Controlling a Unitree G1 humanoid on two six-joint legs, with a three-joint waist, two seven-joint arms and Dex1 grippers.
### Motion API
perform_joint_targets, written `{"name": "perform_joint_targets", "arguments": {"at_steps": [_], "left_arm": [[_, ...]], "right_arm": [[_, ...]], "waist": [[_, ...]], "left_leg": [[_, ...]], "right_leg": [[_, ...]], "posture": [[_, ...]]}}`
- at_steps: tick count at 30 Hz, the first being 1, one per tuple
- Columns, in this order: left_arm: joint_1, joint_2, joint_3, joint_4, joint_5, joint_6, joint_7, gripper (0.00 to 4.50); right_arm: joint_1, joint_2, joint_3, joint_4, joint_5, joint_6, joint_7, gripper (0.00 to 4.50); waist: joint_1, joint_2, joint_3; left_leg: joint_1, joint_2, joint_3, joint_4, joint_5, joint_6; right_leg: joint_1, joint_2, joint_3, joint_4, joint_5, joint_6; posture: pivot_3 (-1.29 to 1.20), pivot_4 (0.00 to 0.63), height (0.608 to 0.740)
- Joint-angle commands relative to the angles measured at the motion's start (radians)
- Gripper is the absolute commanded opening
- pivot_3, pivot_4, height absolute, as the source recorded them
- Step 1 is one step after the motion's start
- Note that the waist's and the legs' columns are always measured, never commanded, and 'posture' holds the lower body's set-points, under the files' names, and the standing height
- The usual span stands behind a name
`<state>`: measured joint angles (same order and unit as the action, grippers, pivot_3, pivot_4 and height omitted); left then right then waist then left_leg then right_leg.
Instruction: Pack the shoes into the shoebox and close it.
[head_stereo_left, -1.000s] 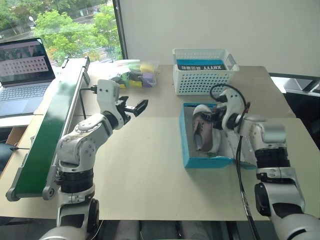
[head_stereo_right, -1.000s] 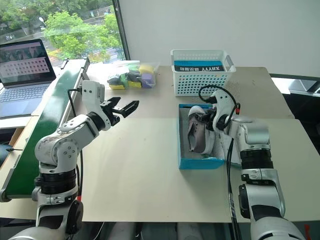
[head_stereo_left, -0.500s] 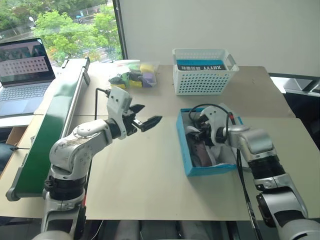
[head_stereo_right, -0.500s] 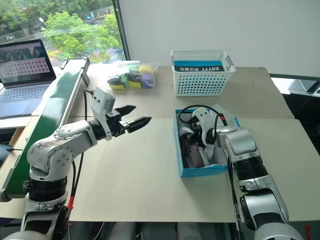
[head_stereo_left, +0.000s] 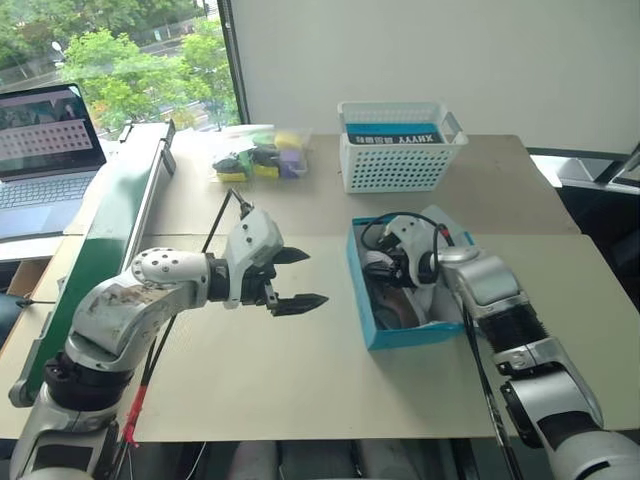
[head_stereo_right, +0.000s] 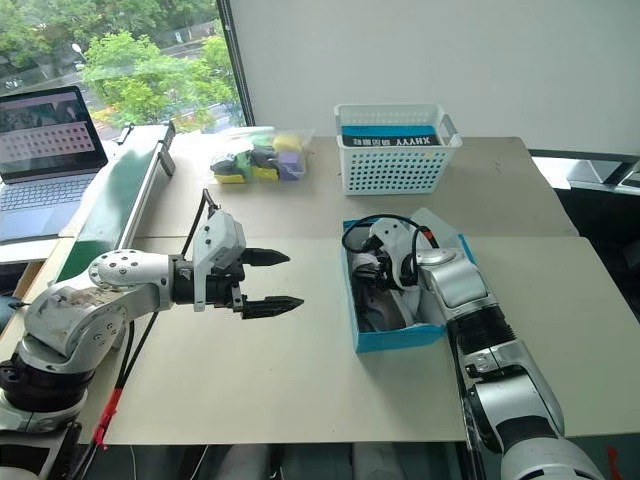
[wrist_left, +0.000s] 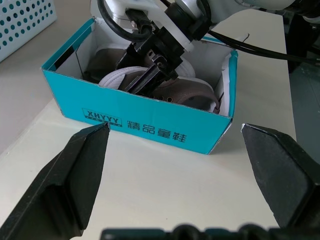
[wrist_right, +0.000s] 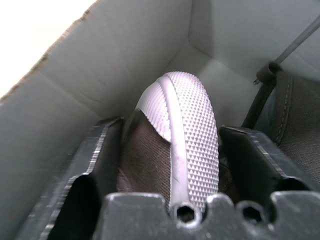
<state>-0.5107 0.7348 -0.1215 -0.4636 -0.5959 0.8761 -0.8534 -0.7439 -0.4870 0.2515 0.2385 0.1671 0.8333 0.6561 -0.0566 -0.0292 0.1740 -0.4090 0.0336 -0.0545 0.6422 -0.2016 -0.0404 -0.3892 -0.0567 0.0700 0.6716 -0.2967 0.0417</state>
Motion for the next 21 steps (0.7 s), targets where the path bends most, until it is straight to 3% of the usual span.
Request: {"name": "perform_joint_targets", "arguments": {"at_steps": [1, 7, 10, 14, 17, 21], "left_arm": [[-0.021, 0.019, -0.024, 0.008, 0.027, -0.048, -0.047, 4.5], [-0.059, 0.002, -0.08, 0.064, 0.048, -0.1, -0.133, 4.5], [-0.1, -0.019, -0.113, 0.118, 0.072, -0.138, -0.177, 4.5], [-0.151, -0.045, -0.149, 0.192, 0.105, -0.183, -0.232, 4.5], [-0.184, -0.062, -0.177, 0.258, 0.133, -0.234, -0.288, 4.5], [-0.268, -0.148, -0.214, 0.429, 0.219, -0.341, -0.296, 4.5]], "right_arm": [[-0.075, -0.057, -0.073, -0.149, -0.013, 0.066, -0.03, 4.38], [-0.12, -0.131, -0.233, -0.442, 0.093, 0.326, -0.039, 4.38], [-0.05, -0.209, -0.306, -0.615, 0.162, 0.456, -0.012, 3.66], [0.104, -0.321, -0.448, -0.887, 0.282, 0.711, 0.04, 2.26], [0.288, -0.317, -0.642, -1.058, 0.388, 0.78, 0.06, 1.27], [0.532, -0.209, -0.932, -1.162, 0.478, 0.781, 0.036, 0.01]], "waist": [[0.002, 0.002, 0.001], [0.017, 0.003, 0.002], [0.03, 0.003, 0.002], [0.045, 0.004, 0.002], [0.044, 0.004, 0.002], [0.047, 0.003, 0.002]], "left_leg": [[-0.001, 0.0, 0.0, 0.0, 0.0, 0.0], [-0.007, 0.0, -0.001, 0.0, 0.0, 0.0], [-0.009, 0.0, -0.001, 0.0, -0.001, 0.001], [-0.012, -0.001, -0.002, 0.001, -0.001, 0.002], [-0.013, -0.001, -0.001, 0.001, -0.001, 0.002], [-0.012, -0.001, -0.002, 0.002, -0.002, 0.003]], "right_leg": [[-0.001, 0.0, 0.0, 0.0, 0.0, 0.0], [-0.006, 0.0, -0.001, 0.0, 0.0, 0.0], [-0.007, 0.0, -0.001, -0.001, 0.0, 0.0], [-0.006, -0.001, -0.003, -0.006, 0.0, 0.0], [-0.008, -0.001, -0.002, -0.006, 0.0, 0.0], [-0.004, 0.0, -0.003, -0.007, 0.0, 0.0]], "posture": [[0.0, 0.15, 0.74], [0.0, 0.15, 0.74], [0.0, 0.15, 0.74], [0.0, 0.15, 0.74], [0.0, 0.15, 0.74], [0.0, 0.15, 0.74]]}}
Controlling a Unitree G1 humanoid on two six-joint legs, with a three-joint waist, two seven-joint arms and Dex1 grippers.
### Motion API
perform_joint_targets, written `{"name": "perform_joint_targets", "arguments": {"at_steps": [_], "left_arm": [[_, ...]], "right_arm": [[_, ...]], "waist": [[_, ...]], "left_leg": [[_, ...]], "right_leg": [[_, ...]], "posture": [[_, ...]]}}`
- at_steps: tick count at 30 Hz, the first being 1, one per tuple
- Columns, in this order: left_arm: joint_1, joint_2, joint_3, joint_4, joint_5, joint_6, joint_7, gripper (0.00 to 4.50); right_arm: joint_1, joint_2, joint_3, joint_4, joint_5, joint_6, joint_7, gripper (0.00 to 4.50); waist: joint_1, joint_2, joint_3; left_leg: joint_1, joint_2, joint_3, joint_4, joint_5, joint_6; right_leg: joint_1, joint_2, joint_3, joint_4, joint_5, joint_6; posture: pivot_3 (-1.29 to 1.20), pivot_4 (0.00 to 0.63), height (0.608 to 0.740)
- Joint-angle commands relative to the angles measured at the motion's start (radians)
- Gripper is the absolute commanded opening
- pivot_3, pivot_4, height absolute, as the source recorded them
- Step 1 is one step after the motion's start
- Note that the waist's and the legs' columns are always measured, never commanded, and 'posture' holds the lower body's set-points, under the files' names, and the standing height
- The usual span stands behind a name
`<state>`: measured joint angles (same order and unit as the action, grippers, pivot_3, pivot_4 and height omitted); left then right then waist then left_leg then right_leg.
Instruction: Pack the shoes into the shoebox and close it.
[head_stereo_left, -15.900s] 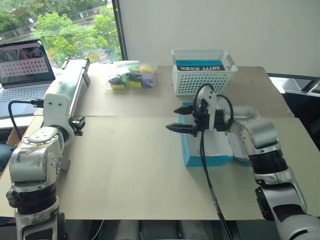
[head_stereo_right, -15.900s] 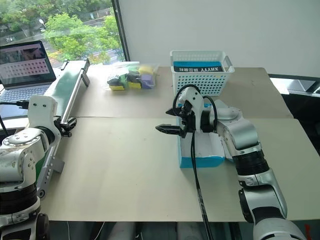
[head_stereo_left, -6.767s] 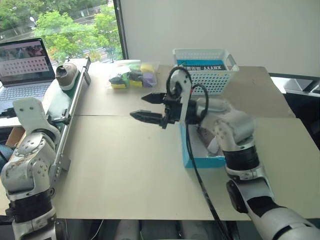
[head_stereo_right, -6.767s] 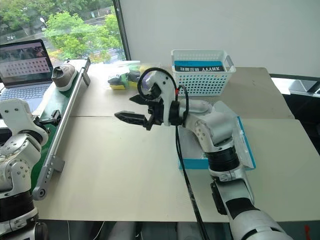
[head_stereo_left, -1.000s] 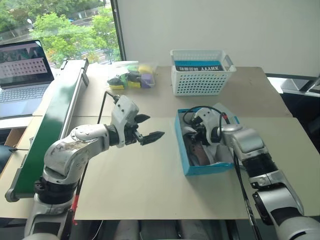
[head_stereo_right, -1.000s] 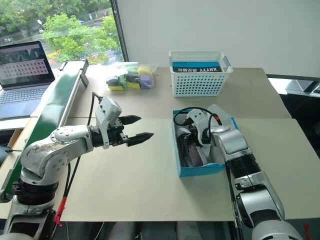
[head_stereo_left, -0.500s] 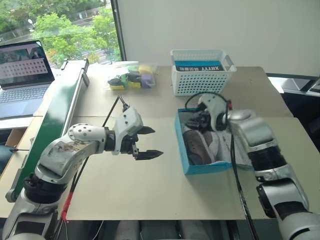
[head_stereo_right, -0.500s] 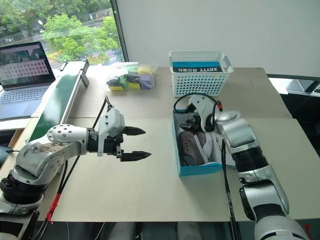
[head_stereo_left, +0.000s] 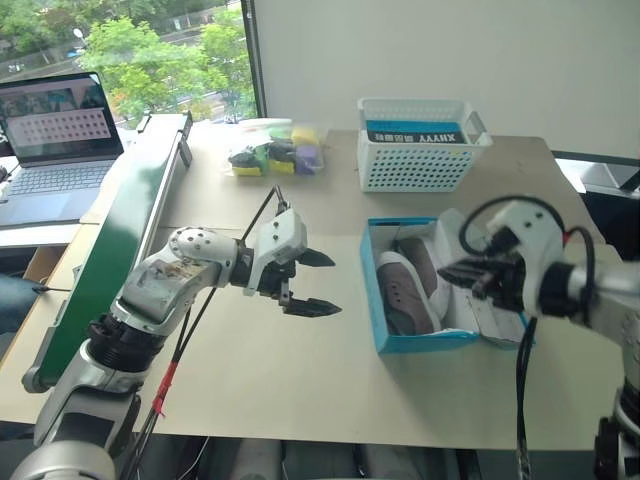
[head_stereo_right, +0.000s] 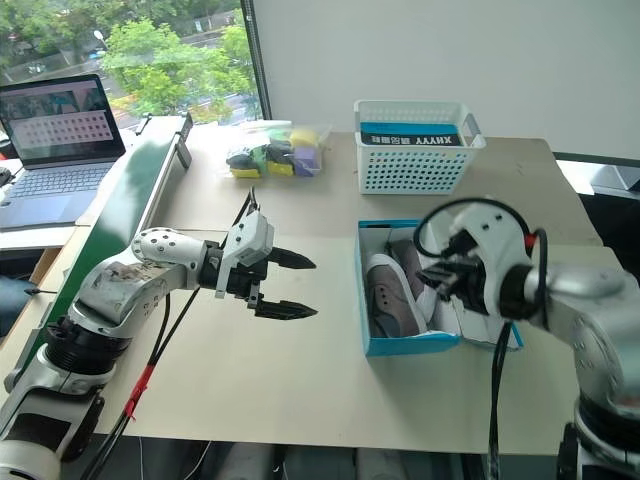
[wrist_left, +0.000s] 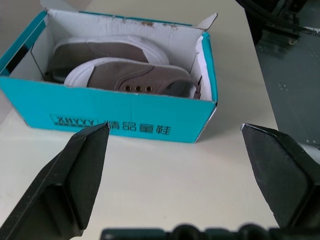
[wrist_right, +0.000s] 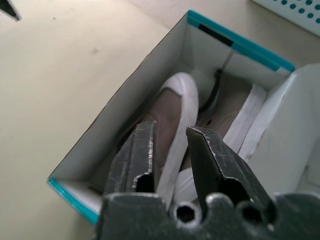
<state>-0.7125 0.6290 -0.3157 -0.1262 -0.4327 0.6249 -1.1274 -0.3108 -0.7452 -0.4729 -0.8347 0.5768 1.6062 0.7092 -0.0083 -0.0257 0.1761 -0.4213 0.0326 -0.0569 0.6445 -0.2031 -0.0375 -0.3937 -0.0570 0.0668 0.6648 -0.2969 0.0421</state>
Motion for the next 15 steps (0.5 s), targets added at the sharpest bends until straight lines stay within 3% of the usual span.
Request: {"name": "perform_joint_targets", "arguments": {"at_steps": [1, 5, 7, 10, 15], "left_arm": [[-0.088, -0.059, -0.024, 0.123, 0.065, -0.107, -0.038, 4.5], [-0.14, -0.099, -0.027, 0.207, 0.096, -0.161, -0.081, 4.5], [-0.155, -0.11, -0.027, 0.234, 0.108, -0.174, -0.097, 4.5], [-0.157, -0.11, -0.023, 0.24, 0.118, -0.179, -0.116, 4.5], [-0.145, -0.095, -0.021, 0.212, 0.119, -0.163, -0.144, 4.5]], "right_arm": [[0.166, 0.068, -0.26, -0.116, 0.092, 0.008, -0.01, 0.01], [0.376, 0.174, -0.38, -0.195, 0.187, 0.008, -0.004, 0.01], [0.493, 0.285, -0.406, -0.211, 0.211, 0.006, -0.003, 0.01], [0.65, 0.385, -0.34, -0.171, 0.159, -0.1, -0.051, 0.01], [0.671, 0.581, -0.301, 0.083, 0.102, -0.405, -0.101, 0.01]], "waist": [[-0.001, 0.0, 0.0], [-0.009, 0.0, 0.0], [-0.009, 0.0, 0.0], [-0.012, 0.004, -0.002], [-0.024, 0.003, -0.004]], "left_leg": [[0.0, -0.001, 0.001, 0.0, 0.0, 0.0], [0.003, 0.0, 0.001, 0.001, 0.0, 0.0], [0.005, 0.0, 0.001, -0.001, 0.0, 0.0], [0.006, 0.0, 0.001, -0.002, 0.0, 0.0], [0.007, 0.0, 0.002, 0.0, 0.0, 0.0]], "right_leg": [[0.0, -0.001, 0.001, 0.0, 0.0, 0.0], [0.003, 0.0, 0.001, 0.0, 0.0, 0.0], [0.004, 0.0, 0.002, 0.0, 0.0, 0.0], [0.005, 0.001, 0.002, 0.0, 0.0, 0.001], [0.006, 0.001, 0.004, 0.001, -0.001, 0.002]], "posture": [[0.0, 0.15, 0.74], [0.0, 0.15, 0.74], [0.0, 0.15, 0.74], [0.0, 0.15, 0.74], [0.0, 0.15, 0.74]]}}
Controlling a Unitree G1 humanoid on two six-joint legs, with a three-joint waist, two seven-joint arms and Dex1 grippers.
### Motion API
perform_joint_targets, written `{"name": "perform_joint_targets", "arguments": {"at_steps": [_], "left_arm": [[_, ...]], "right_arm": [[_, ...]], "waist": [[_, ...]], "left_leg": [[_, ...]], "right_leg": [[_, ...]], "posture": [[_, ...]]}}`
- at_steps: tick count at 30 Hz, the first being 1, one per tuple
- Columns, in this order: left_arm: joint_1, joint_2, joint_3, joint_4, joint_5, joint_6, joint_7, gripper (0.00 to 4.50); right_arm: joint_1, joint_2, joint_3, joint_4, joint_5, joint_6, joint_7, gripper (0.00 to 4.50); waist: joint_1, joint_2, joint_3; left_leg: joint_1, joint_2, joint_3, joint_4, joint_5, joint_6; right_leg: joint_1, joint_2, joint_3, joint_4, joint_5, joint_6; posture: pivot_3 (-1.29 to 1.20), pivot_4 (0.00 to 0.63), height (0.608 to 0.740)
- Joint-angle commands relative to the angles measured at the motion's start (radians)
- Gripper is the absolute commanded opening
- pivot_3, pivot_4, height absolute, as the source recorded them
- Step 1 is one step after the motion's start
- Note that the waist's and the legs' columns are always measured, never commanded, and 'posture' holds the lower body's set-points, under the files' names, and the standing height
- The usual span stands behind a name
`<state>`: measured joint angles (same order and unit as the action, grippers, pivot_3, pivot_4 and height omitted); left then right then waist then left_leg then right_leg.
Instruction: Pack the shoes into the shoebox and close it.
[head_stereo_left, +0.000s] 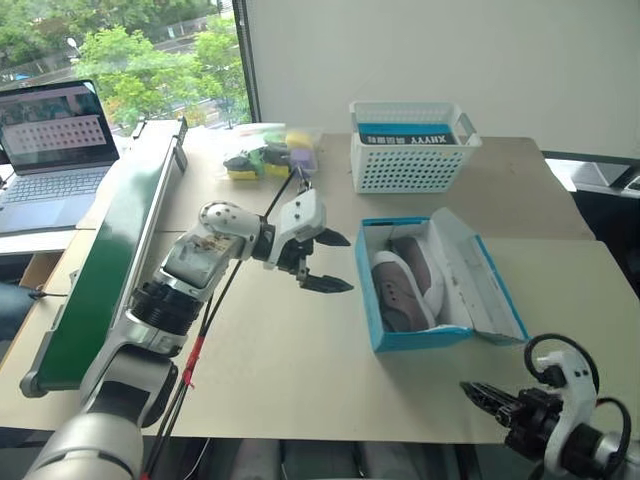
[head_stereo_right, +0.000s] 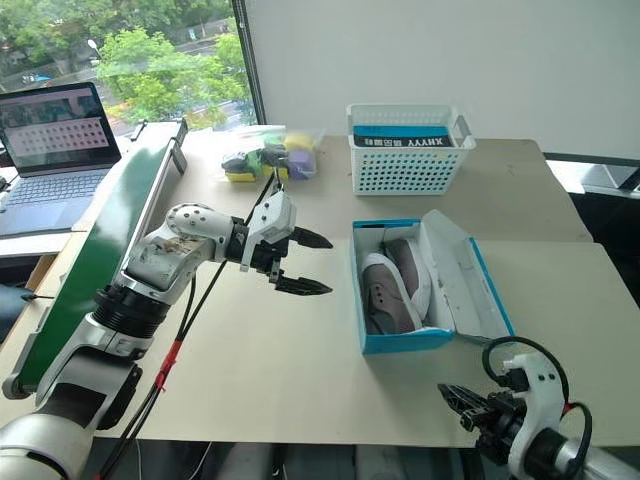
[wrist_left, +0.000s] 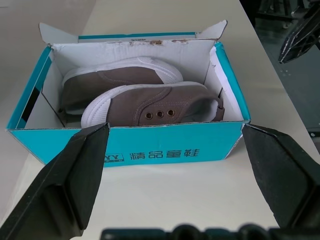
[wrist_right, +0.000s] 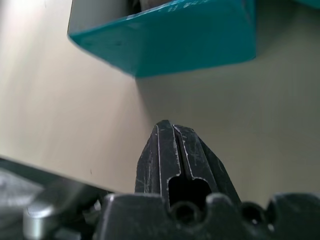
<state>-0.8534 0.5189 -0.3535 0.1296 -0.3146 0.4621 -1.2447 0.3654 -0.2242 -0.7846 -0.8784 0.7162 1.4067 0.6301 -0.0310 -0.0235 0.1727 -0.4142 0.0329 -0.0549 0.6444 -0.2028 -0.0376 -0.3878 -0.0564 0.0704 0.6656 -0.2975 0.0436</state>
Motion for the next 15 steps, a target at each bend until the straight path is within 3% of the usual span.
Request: {"name": "perform_joint_targets", "arguments": {"at_steps": [1, 4, 15], "left_arm": [[0.001, 0.023, 0.017, -0.056, -0.002, 0.009, -0.034, 4.5], [0.015, 0.049, 0.017, -0.082, 0.005, 0.017, -0.046, 4.5], [0.05, 0.082, 0.05, -0.158, -0.004, 0.07, -0.011, 4.5]], "right_arm": [[-0.02, 0.094, 0.008, 0.192, -0.044, -0.278, -0.028, 0.01], [-0.084, 0.162, -0.004, 0.337, -0.018, -0.436, -0.042, 0.01], [-0.202, 0.134, 0.096, 0.648, -0.06, -0.681, -0.138, 0.01]], "waist": [[-0.003, 0.0, 0.0], [-0.012, 0.002, 0.0], [-0.012, 0.005, 0.0]], "left_leg": [[0.001, 0.0, 0.0, 0.0, 0.0, 0.0], [0.001, 0.001, 0.0, -0.001, 0.0, 0.0], [0.001, 0.0, 0.0, -0.002, 0.0, 0.0]], "right_leg": [[0.0, 0.0, 0.0, 0.0, -0.001, 0.001], [0.0, 0.001, 0.0, 0.0, 0.0, 0.0], [0.0, 0.0, 0.0, 0.001, 0.0, 0.0]], "posture": [[0.0, 0.15, 0.74], [0.0, 0.15, 0.74], [0.0, 0.15, 0.74]]}}
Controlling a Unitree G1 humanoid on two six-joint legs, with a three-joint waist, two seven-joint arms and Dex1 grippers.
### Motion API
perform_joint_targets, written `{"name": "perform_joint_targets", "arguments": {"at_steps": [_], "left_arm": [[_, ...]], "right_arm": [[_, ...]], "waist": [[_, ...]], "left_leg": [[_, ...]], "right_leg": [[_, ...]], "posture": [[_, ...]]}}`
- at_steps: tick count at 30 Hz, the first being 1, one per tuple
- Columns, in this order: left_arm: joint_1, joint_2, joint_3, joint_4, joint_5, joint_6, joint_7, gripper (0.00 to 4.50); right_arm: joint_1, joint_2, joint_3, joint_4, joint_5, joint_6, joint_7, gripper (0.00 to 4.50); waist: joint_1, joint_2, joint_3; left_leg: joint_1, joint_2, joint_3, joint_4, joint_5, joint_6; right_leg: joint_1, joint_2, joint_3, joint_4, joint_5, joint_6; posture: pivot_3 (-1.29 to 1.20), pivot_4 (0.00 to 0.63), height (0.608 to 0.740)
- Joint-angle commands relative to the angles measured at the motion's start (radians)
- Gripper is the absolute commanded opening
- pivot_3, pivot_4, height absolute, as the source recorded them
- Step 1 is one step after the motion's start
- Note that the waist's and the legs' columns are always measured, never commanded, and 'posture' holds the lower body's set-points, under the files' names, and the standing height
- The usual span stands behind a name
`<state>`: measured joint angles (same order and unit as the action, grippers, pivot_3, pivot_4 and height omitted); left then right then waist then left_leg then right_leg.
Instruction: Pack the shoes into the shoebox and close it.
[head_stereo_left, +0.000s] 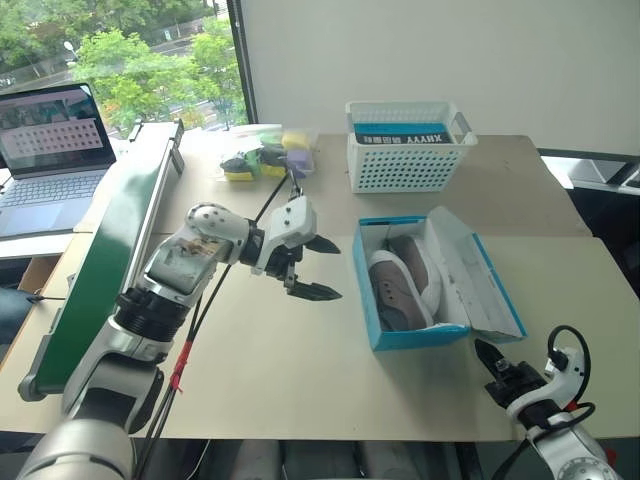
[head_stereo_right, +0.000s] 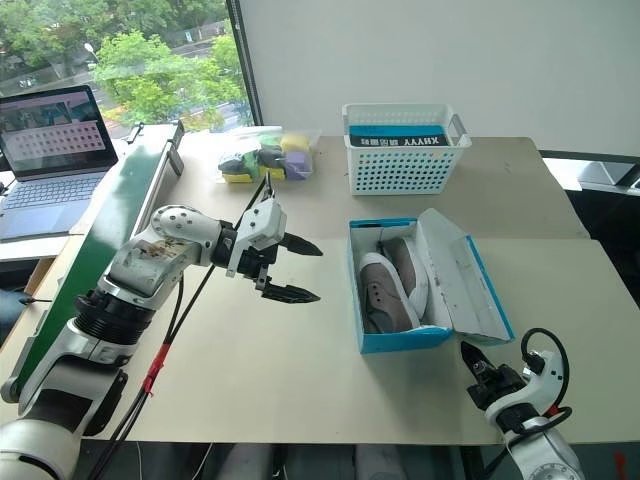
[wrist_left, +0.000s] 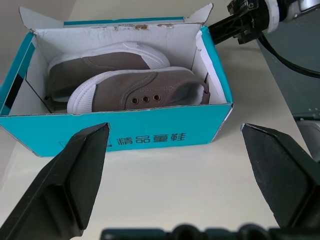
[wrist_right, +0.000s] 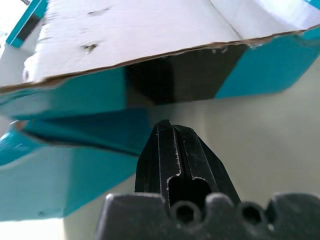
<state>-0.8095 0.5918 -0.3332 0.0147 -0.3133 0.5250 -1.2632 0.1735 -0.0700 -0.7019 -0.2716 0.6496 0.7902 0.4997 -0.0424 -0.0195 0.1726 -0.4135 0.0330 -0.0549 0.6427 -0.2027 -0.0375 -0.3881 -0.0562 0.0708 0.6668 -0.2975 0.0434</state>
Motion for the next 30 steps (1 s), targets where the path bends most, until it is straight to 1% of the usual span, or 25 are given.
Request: {"name": "perform_joint_targets", "arguments": {"at_steps": [1, 6, 8, 10, 12, 18, 21, 25, 27, 30], "left_arm": [[0.009, 0.01, 0.032, -0.048, -0.006, 0.01, 0.011, 4.5], [0.018, 0.018, 0.041, -0.07, -0.009, 0.026, 0.024, 4.5], [0.022, 0.023, 0.043, -0.082, -0.011, 0.032, 0.026, 4.5], [0.023, 0.022, 0.043, -0.086, -0.009, 0.031, 0.032, 4.5], [0.021, 0.02, 0.041, -0.085, -0.006, 0.026, 0.036, 4.5], [0.014, 0.011, 0.038, -0.085, -0.008, 0.026, 0.044, 4.5], [0.006, -0.001, 0.031, -0.078, -0.002, 0.022, 0.049, 4.5], [-0.008, -0.022, 0.026, -0.061, 0.006, 0.012, 0.056, 4.5], [-0.009, -0.025, 0.029, -0.057, 0.007, 0.01, 0.058, 4.5], [-0.01, -0.028, 0.031, -0.048, 0.013, 0.005, 0.065, 4.5]], "right_arm": [[-0.015, -0.022, 0.018, 0.068, 0.007, -0.08, -0.01, 0.01], [-0.055, -0.007, 0.004, 0.195, 0.035, -0.193, -0.022, 0.01], [-0.089, 0.033, -0.062, 0.245, 0.148, -0.239, -0.016, 0.01], [-0.113, 0.069, -0.162, 0.273, 0.331, -0.266, -0.004, 0.01], [-0.106, 0.081, -0.197, 0.271, 0.427, -0.273, 0.02, 0.01], [-0.06, 0.054, -0.164, 0.194, 0.545, -0.27, 0.059, 0.01], [-0.058, 0.004, -0.145, 0.155, 0.567, -0.262, 0.055, 0.01], [-0.084, -0.105, -0.098, 0.128, 0.584, -0.225, 0.035, 0.01], [-0.098, -0.129, -0.093, 0.126, 0.61, -0.22, 0.019, 0.01], [-0.108, -0.154, -0.063, 0.106, 0.611, -0.218, 0.0, 0.01]], "waist": [[0.0, 0.001, -0.001], [-0.001, -0.002, -0.002], [-0.002, -0.004, -0.003], [-0.001, -0.004, -0.004], [-0.001, -0.004, -0.003], [-0.001, 0.002, -0.003], [-0.004, 0.004, -0.003], [-0.004, 0.005, -0.003], [-0.003, 0.006, -0.003], [-0.001, 0.006, -0.003]], "left_leg": [[0.0, 0.0, 0.0, 0.0, 0.0, 0.0], [0.0, 0.0, 0.0, 0.001, 0.0, 0.0], [0.002, 0.0, 0.0, 0.001, 0.0, 0.0], [0.004, 0.0, 0.0, 0.001, 0.0, 0.0], [0.005, 0.001, 0.0, 0.0, 0.0, 0.0], [0.004, 0.0, 0.0, -0.001, 0.0, 0.0], [0.004, 0.0, 0.001, -0.001, 0.0, 0.0], [0.005, 0.0, 0.002, -0.001, 0.0, 0.0], [0.004, 0.0, 0.001, -0.001, 0.0, 0.0], [0.004, 0.0, 0.001, -0.001, 0.0, 0.0]], "right_leg": [[0.0, 0.0, 0.0, 0.0, 0.0, 0.0], [0.001, 0.0, 0.0, -0.001, 0.0, 0.0], [0.002, 0.0, 0.0, -0.001, 0.0, 0.0], [0.004, 0.0, 0.0, 0.0, 0.0, 0.0], [0.005, 0.0, 0.0, -0.001, 0.0, 0.0], [0.003, 0.0, 0.0, 0.0, 0.0, 0.0], [0.003, 0.0, 0.002, 0.0, 0.0, 0.0], [0.003, 0.0, 0.002, 0.0, 0.0, 0.0], [0.003, 0.001, 0.002, 0.0, 0.0, 0.0], [0.003, 0.0, 0.002, 0.0, 0.0, 0.0]], "posture": [[0.0, 0.15, 0.74], [0.0, 0.15, 0.74], [0.0, 0.15, 0.74], [0.0, 0.15, 0.74], [0.0, 0.15, 0.74], [0.0, 0.15, 0.74], [0.0, 0.15, 0.74], [0.0, 0.15, 0.74], [0.0, 0.15, 0.74], [0.0, 0.15, 0.74]]}}
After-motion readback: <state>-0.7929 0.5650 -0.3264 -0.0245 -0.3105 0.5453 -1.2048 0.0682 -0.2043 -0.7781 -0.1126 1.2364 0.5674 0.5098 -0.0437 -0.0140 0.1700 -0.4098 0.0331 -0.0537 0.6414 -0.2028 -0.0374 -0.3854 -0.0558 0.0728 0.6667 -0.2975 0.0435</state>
